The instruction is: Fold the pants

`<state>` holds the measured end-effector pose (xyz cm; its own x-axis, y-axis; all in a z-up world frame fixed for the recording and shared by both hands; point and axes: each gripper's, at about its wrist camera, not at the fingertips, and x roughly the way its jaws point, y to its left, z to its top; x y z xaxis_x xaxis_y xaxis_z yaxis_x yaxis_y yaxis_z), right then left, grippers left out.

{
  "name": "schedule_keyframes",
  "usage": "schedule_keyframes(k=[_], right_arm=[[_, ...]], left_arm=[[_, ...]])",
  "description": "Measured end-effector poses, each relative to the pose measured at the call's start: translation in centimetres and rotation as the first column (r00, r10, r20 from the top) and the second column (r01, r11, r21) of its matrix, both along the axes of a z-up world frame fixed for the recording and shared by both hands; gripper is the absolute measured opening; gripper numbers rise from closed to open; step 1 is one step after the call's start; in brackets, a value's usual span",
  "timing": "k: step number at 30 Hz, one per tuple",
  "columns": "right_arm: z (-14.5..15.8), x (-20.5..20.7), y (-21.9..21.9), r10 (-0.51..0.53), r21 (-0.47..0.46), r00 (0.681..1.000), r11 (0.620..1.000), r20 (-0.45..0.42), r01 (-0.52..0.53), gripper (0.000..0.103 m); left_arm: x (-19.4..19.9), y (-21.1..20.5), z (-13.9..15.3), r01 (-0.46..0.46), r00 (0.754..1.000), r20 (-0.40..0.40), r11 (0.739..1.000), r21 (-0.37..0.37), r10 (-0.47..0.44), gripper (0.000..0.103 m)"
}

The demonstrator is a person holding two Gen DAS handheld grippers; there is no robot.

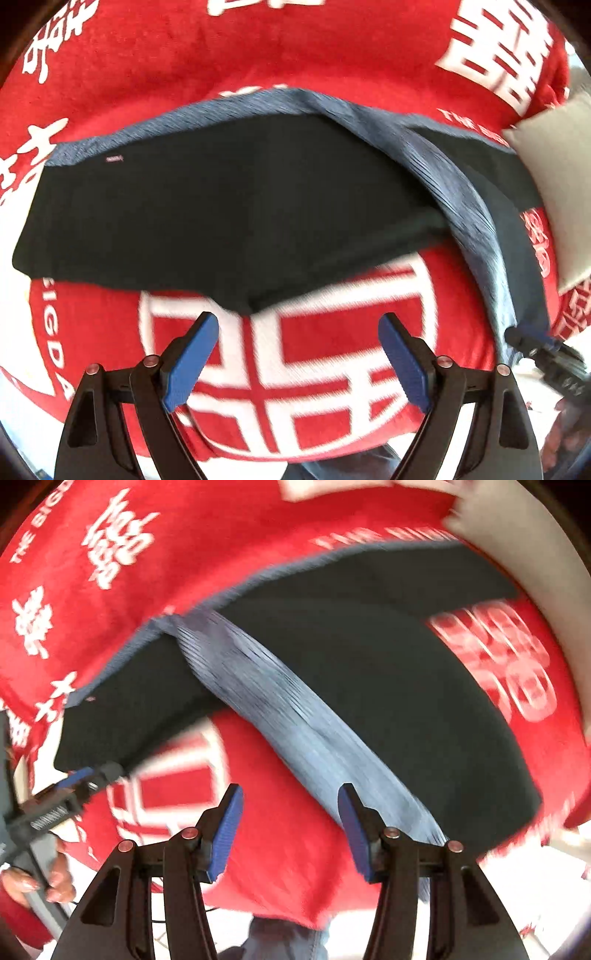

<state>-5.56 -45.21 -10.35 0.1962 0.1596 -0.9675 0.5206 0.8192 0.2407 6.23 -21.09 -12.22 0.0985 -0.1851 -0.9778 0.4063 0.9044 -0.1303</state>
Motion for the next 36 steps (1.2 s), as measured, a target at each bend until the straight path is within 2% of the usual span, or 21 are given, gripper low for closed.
schedule_keyframes(k=[4, 8, 14, 21, 24, 29, 31, 34, 36], right_arm=[[-0.9, -5.6, -1.3, -0.089, -0.011, 0.996, 0.996, -0.026, 0.089, 0.057], [-2.0, -9.3, -2.5, -0.144, -0.013, 0.989, 0.99, -0.033, 0.144, 0.057], [-3.0, -11.6, -4.1, -0.174, 0.008, 0.984, 0.985, -0.029, 0.175, 0.057], [-4.5, -13.3, -6.7, -0.202, 0.101, 0.979, 0.975, 0.006, 0.2, 0.057], [-4.8, -13.2, -7.9, -0.188, 0.137, 0.982, 0.974, 0.029, 0.182, 0.057], [-3.5, -12.7, -8.7, -0.148, 0.197, 0.984, 0.972, 0.103, 0.125, 0.057], [-3.5, -12.3, -9.0, -0.131, 0.218, 0.985, 0.97, 0.115, 0.104, 0.055], [-4.1, -12.2, -9.4, -0.146, 0.255, 0.983, 0.96, 0.108, 0.115, 0.043], [-4.6, -12.2, -9.3, -0.157, 0.274, 0.984, 0.953, 0.086, 0.129, 0.025]], left_arm=[[-2.6, 0.1, 0.4, 0.038, 0.999, 0.013, 0.999, -0.023, -0.038, 0.089], [-4.5, -0.4, 0.0, 0.064, 0.998, 0.003, 0.998, -0.023, -0.064, 0.089], [-5.6, -2.9, -0.4, 0.084, 0.996, -0.036, 0.995, -0.051, -0.086, 0.089], [-4.8, -9.1, -1.5, 0.099, 0.991, -0.082, 0.989, -0.11, -0.109, 0.089], [-4.3, -12.1, -2.3, 0.11, 0.986, -0.107, 0.986, -0.127, -0.124, 0.089], [-3.5, -15.4, -3.4, 0.118, 0.978, -0.153, 0.982, -0.148, -0.141, 0.089], [-3.3, -16.2, -3.8, 0.113, 0.975, -0.175, 0.981, -0.155, -0.14, 0.089], [-3.3, -16.7, -4.2, 0.1, 0.963, -0.231, 0.979, -0.176, -0.14, 0.089], [-3.4, -17.1, -4.3, 0.108, 0.962, -0.23, 0.98, -0.17, -0.146, 0.089]])
